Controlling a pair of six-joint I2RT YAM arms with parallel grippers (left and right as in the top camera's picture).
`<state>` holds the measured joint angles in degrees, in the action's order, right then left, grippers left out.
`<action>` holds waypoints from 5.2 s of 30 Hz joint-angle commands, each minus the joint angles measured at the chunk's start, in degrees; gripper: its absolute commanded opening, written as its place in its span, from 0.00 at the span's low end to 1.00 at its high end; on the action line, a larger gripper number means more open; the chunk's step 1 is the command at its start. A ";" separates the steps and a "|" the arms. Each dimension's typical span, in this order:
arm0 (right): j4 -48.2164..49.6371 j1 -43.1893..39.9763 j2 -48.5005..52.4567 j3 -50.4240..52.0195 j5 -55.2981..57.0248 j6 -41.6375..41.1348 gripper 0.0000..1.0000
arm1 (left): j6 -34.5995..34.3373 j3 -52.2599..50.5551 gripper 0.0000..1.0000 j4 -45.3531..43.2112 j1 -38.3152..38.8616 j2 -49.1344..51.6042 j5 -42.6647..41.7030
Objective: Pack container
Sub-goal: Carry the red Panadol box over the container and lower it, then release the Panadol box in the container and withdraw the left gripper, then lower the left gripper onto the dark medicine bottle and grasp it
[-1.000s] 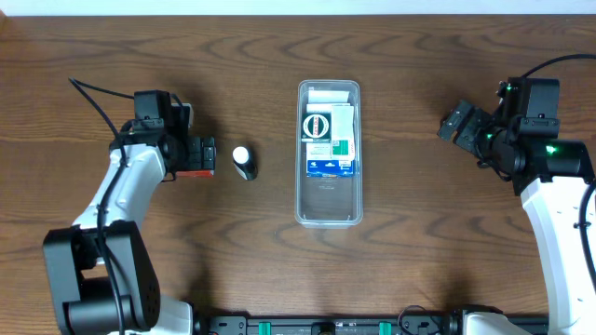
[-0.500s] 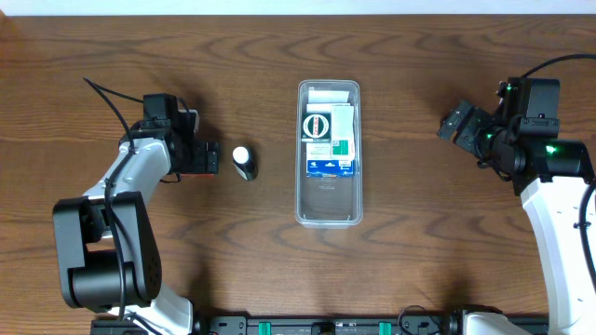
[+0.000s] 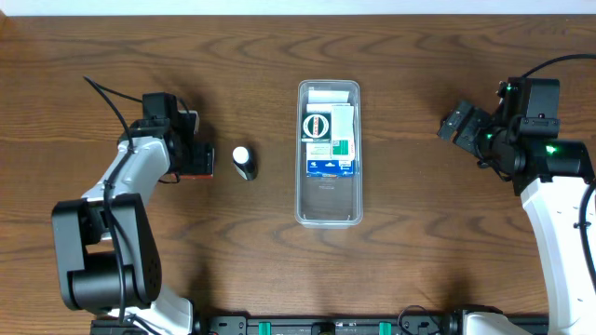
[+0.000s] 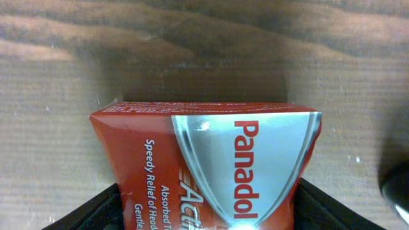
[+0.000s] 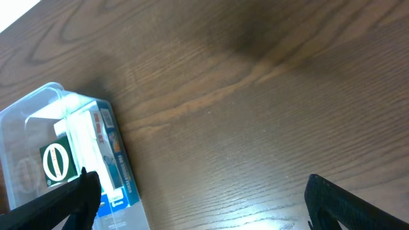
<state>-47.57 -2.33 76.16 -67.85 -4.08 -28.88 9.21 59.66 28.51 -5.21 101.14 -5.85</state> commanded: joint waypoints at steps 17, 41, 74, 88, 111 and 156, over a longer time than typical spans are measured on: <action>-0.04 -0.37 -0.37 -0.55 0.17 0.68 0.99 | -16.94 13.77 0.70 6.88 20.81 -21.88 -1.64; -0.07 -0.37 -0.37 -0.55 0.17 0.68 0.99 | -28.79 13.77 0.71 -13.00 41.77 2.78 9.49; -0.07 -0.39 -0.37 -0.55 0.17 0.68 0.99 | -26.12 20.20 0.33 13.03 44.46 -1.07 4.74; -0.07 -0.37 -0.37 -0.55 0.17 0.68 0.99 | -27.71 20.17 0.11 7.54 45.53 8.59 5.03; -0.04 -0.39 -0.37 -0.55 0.17 0.68 0.99 | -24.13 20.90 0.33 2.27 45.16 6.16 8.85; -0.07 -0.39 -0.37 -0.55 0.17 0.68 0.99 | -19.69 21.29 0.99 10.69 34.23 -9.60 0.92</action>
<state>-47.57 -2.33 76.16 -67.85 -4.08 -28.88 -12.95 81.17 40.71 28.12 90.48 0.21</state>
